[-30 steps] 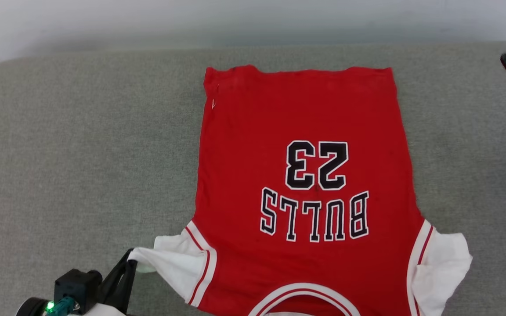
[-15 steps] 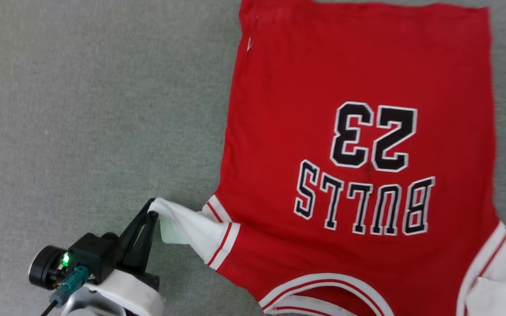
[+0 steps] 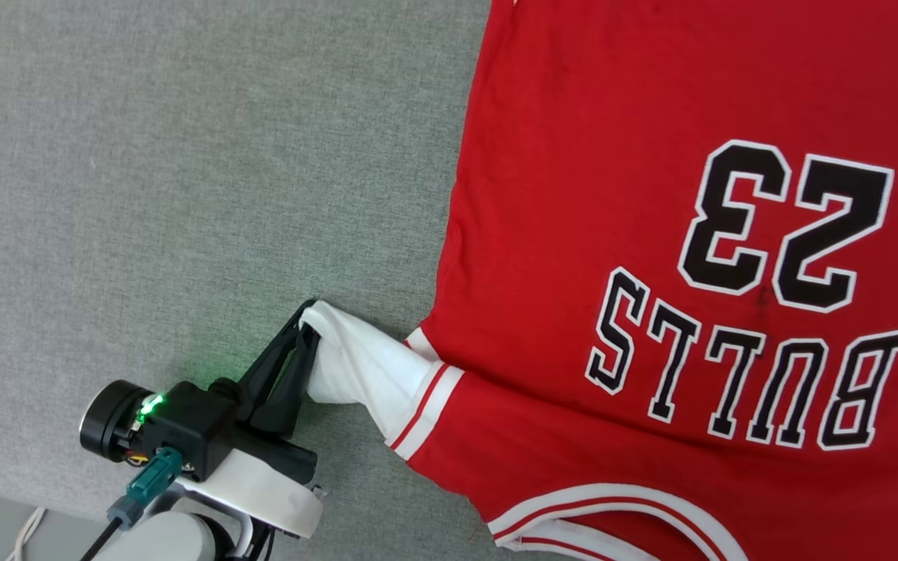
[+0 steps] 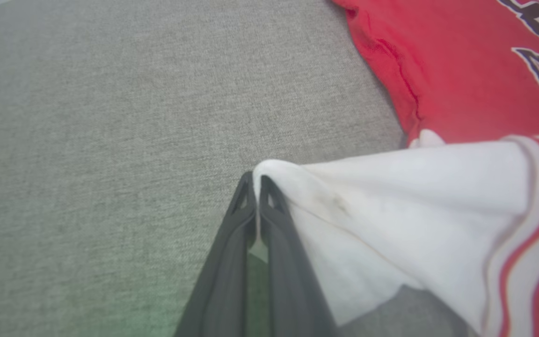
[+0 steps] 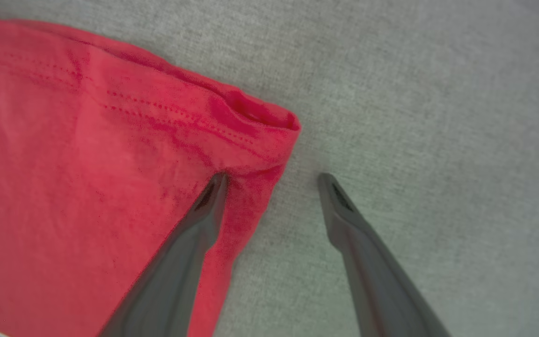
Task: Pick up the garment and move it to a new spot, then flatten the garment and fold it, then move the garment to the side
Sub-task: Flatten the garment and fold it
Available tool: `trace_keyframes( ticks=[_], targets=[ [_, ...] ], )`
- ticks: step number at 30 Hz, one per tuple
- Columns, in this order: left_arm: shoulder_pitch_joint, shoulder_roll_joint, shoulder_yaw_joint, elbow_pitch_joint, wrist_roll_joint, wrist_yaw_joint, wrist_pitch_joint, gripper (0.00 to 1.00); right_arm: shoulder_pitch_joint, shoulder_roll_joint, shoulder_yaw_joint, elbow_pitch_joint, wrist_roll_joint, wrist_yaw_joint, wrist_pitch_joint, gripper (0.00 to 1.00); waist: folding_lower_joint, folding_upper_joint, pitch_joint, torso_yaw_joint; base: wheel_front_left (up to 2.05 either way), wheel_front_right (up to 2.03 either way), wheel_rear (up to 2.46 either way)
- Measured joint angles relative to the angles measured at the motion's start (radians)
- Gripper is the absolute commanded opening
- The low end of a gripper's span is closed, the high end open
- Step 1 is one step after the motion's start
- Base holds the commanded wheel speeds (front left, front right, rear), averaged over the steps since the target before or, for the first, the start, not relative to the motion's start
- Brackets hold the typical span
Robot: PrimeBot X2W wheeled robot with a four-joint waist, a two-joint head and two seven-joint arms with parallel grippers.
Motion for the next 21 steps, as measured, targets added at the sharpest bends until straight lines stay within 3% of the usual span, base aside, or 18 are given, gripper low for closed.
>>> trace_keyframes(
  ticks=[6, 7, 8, 16, 21],
  targets=[
    [-0.010, -0.005, -0.008, -0.003, 0.024, 0.009, 0.001, 0.00, 0.029, 0.013, -0.048, -0.015, -0.027, 0.000, 0.000, 1.00, -0.0002, 0.0000, 0.030, 0.016, 0.00, 0.00, 0.00],
    [-0.013, -0.006, -0.009, -0.003, 0.026, 0.010, 0.003, 0.00, 0.035, 0.013, -0.051, -0.021, -0.028, 0.000, -0.002, 0.62, -0.0002, 0.0000, 0.029, 0.015, 0.00, 0.00, 0.00],
    [-0.016, -0.006, -0.011, -0.002, 0.026, 0.010, 0.004, 0.00, 0.042, 0.012, -0.050, -0.031, -0.032, 0.000, -0.006, 0.00, -0.0002, 0.0000, 0.028, 0.015, 0.00, 0.00, 0.00],
    [-0.015, -0.009, -0.010, 0.018, 0.025, 0.019, 0.005, 0.00, 0.108, 0.017, -0.038, -0.064, -0.018, 0.000, -0.066, 0.00, -0.0001, 0.0000, -0.035, -0.003, 0.00, 0.00, 0.00],
    [0.025, 0.011, 0.000, 0.018, 0.017, 0.042, 0.005, 0.00, 0.151, -0.043, 0.049, -0.166, 0.054, 0.000, -0.101, 0.00, -0.0001, 0.0000, -0.108, -0.027, 0.00, 0.00, 0.00]
  ],
)
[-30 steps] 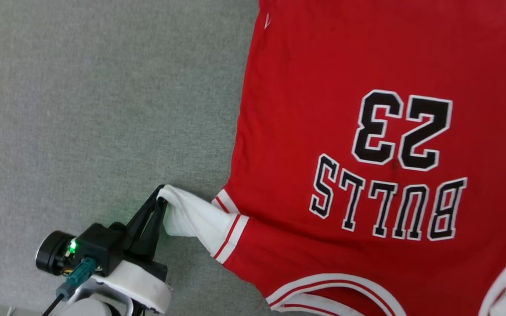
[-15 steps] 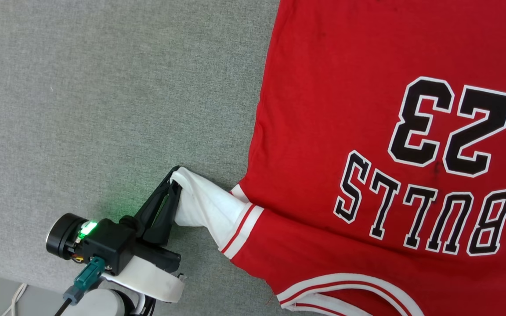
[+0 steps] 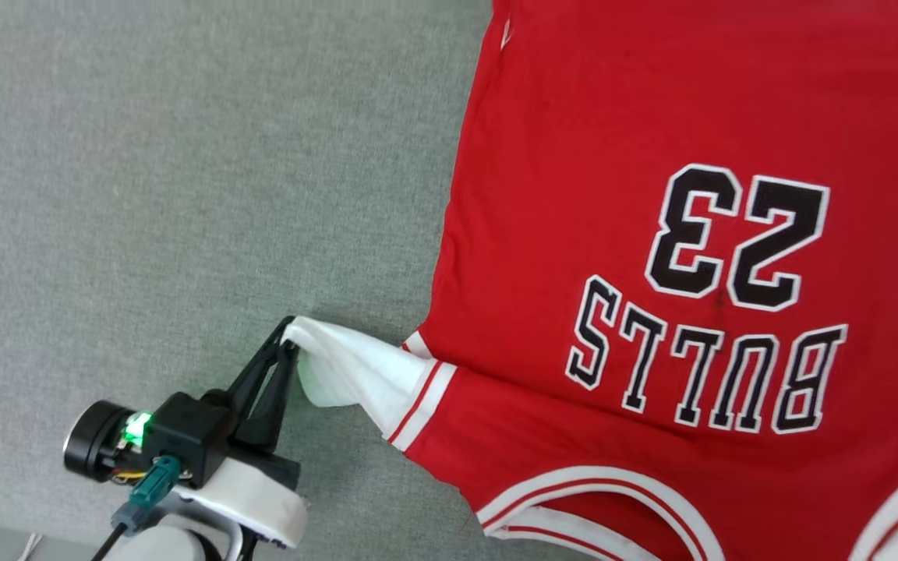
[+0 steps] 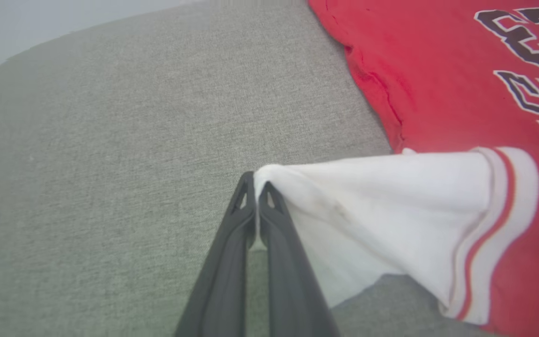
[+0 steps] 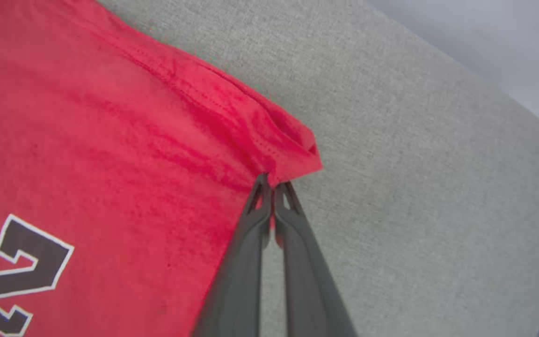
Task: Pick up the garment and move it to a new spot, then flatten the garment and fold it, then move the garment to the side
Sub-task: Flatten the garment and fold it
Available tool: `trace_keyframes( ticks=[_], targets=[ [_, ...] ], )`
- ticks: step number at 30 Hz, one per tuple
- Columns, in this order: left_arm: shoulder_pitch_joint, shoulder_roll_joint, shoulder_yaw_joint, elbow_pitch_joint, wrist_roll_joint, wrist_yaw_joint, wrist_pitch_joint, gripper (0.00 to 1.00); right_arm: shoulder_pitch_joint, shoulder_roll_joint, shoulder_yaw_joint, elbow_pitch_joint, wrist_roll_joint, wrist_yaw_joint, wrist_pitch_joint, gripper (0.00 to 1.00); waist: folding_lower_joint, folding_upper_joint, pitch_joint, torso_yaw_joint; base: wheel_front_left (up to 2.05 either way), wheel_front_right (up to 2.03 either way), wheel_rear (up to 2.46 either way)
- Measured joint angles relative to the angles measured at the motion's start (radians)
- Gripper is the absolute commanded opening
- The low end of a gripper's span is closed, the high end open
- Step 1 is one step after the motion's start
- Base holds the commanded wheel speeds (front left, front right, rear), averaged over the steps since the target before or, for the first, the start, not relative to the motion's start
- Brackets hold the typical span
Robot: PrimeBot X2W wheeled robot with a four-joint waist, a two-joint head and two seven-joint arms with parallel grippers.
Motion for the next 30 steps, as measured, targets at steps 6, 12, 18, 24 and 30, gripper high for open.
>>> trace_keyframes(
  ticks=[6, 12, 18, 24, 30],
  targets=[
    [0.053, 0.027, 0.011, -0.020, -0.020, 0.027, 0.002, 0.00, 0.111, -0.147, 0.105, -0.163, 0.125, 0.000, -0.045, 0.00, 0.0000, 0.0000, -0.094, -0.041, 0.00, 0.00, 0.00],
    [0.118, 0.054, 0.014, -0.045, -0.038, 0.058, 0.010, 0.00, 0.338, -0.320, 0.145, -0.311, 0.239, 0.000, -0.091, 0.00, -0.0001, 0.0000, -0.181, -0.088, 0.00, 0.00, 0.00],
    [0.169, 0.084, 0.021, -0.070, -0.054, 0.082, 0.018, 0.00, 0.640, -0.386, 0.117, -0.326, 0.331, 0.000, -0.176, 0.00, -0.0002, 0.0000, -0.241, -0.145, 0.00, 0.00, 0.00],
    [0.179, 0.101, 0.022, -0.089, -0.061, 0.091, 0.027, 0.00, 0.930, -0.374, 0.079, -0.288, 0.379, 0.000, -0.288, 0.00, -0.0002, 0.0000, -0.270, -0.185, 0.00, 0.00, 0.00],
    [0.179, 0.105, 0.021, -0.092, -0.063, 0.092, 0.033, 0.00, 1.088, -0.303, 0.029, -0.283, 0.382, 0.000, -0.355, 0.80, -0.0003, 0.0000, -0.271, -0.204, 0.00, 0.00, 0.00]
  ],
)
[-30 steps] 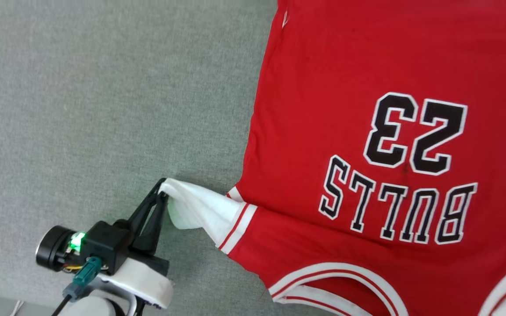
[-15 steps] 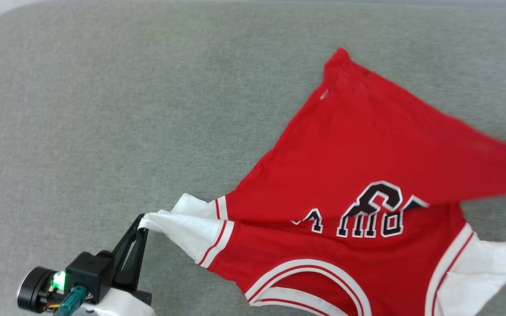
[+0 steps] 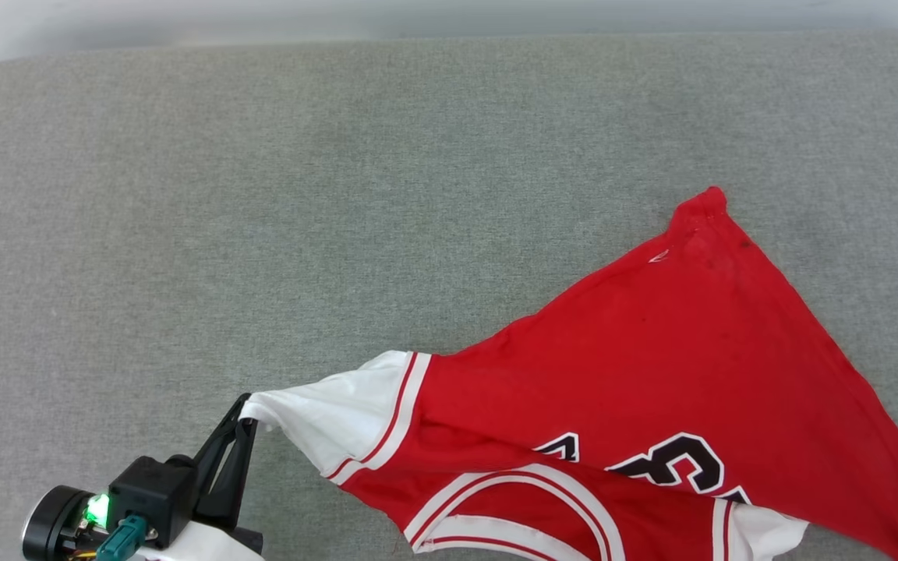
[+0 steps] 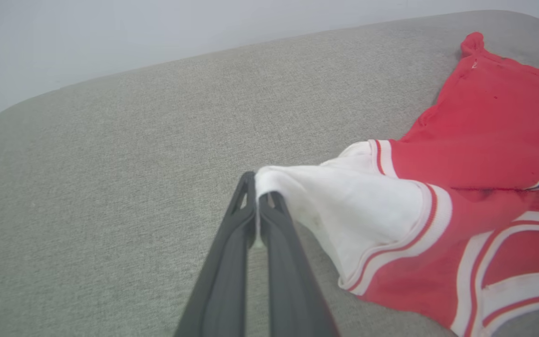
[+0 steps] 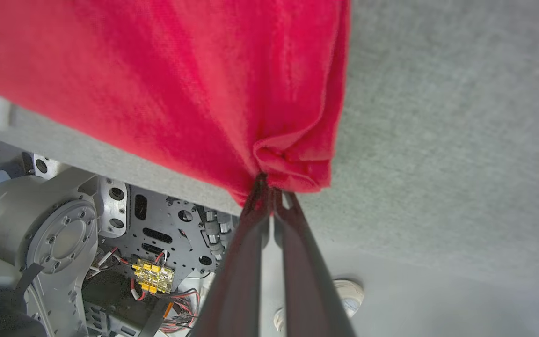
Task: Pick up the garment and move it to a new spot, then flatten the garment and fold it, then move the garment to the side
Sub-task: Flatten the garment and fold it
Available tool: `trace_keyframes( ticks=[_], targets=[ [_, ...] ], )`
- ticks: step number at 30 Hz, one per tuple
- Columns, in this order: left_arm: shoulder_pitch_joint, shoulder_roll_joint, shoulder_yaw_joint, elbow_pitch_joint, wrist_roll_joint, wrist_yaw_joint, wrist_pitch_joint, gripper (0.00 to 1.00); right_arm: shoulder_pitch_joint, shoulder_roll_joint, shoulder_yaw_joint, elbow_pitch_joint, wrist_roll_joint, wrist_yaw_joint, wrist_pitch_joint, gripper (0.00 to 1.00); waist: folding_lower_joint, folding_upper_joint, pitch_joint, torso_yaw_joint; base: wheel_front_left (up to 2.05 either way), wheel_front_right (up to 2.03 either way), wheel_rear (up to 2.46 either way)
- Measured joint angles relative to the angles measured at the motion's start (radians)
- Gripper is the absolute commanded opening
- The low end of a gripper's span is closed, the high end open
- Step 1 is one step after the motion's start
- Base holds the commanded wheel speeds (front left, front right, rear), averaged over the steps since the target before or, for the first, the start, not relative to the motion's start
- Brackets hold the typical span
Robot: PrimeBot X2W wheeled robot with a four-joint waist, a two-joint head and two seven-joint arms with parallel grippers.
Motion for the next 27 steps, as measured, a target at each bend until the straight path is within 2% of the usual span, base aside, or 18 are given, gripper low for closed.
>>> trace_keyframes(
  ticks=[1, 6, 16, 21, 27],
  targets=[
    [0.000, 0.000, -0.001, 0.001, -0.001, -0.001, 0.002, 0.00, 0.005, 0.014, -0.017, 0.003, -0.009, 0.000, -0.012, 1.00, 0.0000, 0.0000, -0.003, -0.002, 0.00, 0.00, 0.00],
    [0.000, -0.001, -0.005, 0.006, -0.006, -0.002, 0.006, 0.00, -0.016, 0.049, -0.123, -0.054, -0.042, 0.000, -0.040, 1.00, 0.0000, 0.0000, -0.022, -0.012, 0.00, 0.00, 0.00],
    [0.001, -0.006, -0.016, -0.002, 0.002, -0.002, 0.008, 0.00, -0.168, 0.047, -0.310, -0.189, -0.104, 0.000, -0.007, 1.00, 0.0000, 0.0000, -0.022, -0.001, 0.00, 0.00, 0.00],
    [-0.030, -0.014, -0.021, -0.005, 0.014, -0.014, 0.013, 0.00, -0.294, 0.058, -0.277, -0.248, -0.163, 0.000, 0.069, 1.00, 0.0001, 0.0000, 0.007, 0.023, 0.00, 0.00, 0.00],
    [-0.070, -0.036, -0.034, -0.003, 0.029, -0.029, 0.017, 0.00, -0.501, 0.120, -0.135, -0.202, -0.241, 0.000, 0.180, 1.00, 0.0002, 0.0000, 0.054, 0.051, 0.00, 0.00, 0.00]
  ],
)
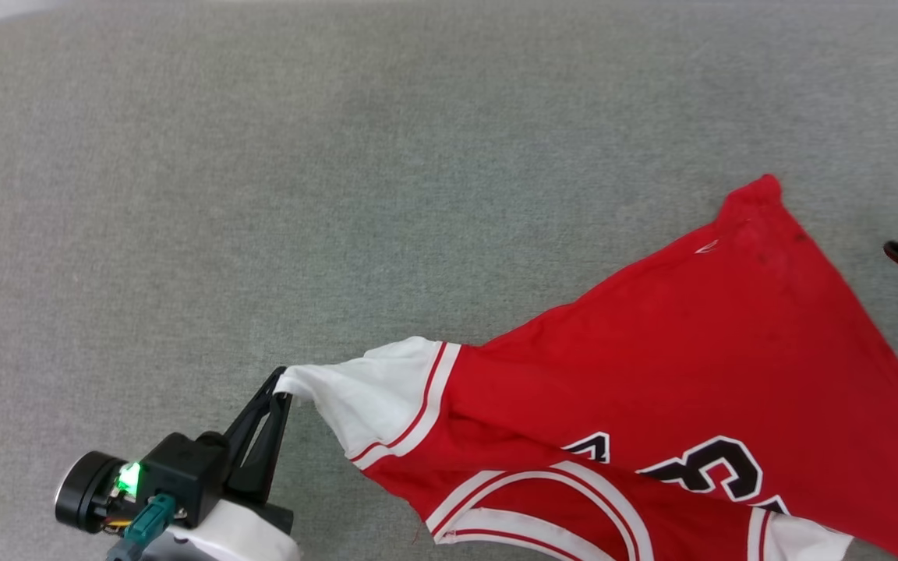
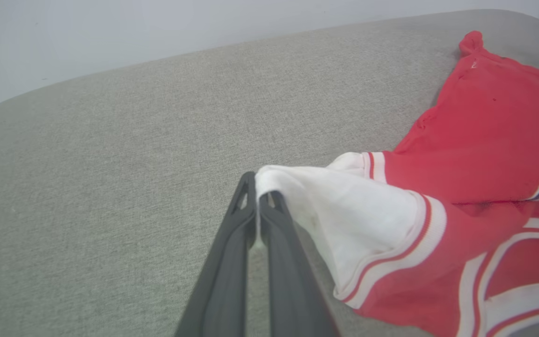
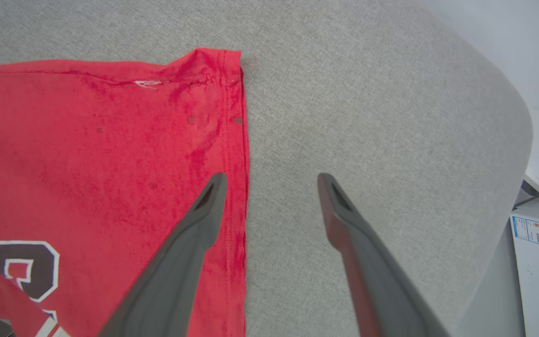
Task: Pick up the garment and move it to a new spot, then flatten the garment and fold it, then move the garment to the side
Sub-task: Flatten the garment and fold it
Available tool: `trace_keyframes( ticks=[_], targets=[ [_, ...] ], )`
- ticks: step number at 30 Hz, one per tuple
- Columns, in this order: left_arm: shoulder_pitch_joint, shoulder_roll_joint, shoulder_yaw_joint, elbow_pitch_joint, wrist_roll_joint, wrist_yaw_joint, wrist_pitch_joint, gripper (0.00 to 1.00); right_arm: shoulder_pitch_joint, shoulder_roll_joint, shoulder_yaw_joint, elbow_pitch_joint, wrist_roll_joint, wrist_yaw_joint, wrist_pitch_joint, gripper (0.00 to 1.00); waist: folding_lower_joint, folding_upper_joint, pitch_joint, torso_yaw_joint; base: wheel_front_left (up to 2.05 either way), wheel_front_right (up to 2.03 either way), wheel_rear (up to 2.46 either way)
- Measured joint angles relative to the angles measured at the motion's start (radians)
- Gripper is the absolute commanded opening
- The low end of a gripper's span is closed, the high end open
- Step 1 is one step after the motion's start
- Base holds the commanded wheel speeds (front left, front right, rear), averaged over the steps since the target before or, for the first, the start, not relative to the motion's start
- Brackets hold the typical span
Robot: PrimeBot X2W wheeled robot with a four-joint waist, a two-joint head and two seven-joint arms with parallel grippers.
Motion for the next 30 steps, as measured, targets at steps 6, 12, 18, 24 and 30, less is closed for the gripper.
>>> trace_keyframes(
  ticks=[6, 12, 18, 24, 30],
  targets=[
    [-0.045, -0.030, -0.008, 0.015, 0.013, -0.022, -0.002, 0.00, -0.172, 0.064, 0.125, 0.135, -0.041, 0.000, 0.060, 1.00, 0.0001, 0.0000, 0.056, 0.033, 0.00, 0.00, 0.00],
    [-0.081, -0.052, -0.012, 0.027, 0.026, -0.038, -0.008, 0.00, -0.307, 0.120, 0.210, 0.268, -0.054, 0.000, 0.077, 1.00, 0.0001, 0.0000, 0.117, 0.065, 0.00, 0.00, 0.00],
    [-0.114, -0.070, -0.015, 0.039, 0.035, -0.053, -0.015, 0.00, -0.398, 0.159, 0.303, 0.365, -0.055, 0.000, 0.078, 1.00, 0.0001, 0.0000, 0.173, 0.088, 0.00, 0.00, 0.00],
    [-0.134, -0.092, -0.025, 0.068, 0.040, -0.069, -0.017, 0.00, -0.429, 0.150, 0.385, 0.416, -0.008, -0.002, 0.097, 0.11, 0.0000, 0.0000, 0.181, 0.108, 0.00, 0.00, 0.00],
    [-0.133, -0.098, -0.019, 0.094, 0.031, -0.073, -0.026, 0.00, -0.424, 0.150, 0.405, 0.436, 0.039, 0.000, -0.026, 0.00, 0.0001, 0.0000, 0.145, 0.104, 0.00, 0.00, 0.00]
  ],
)
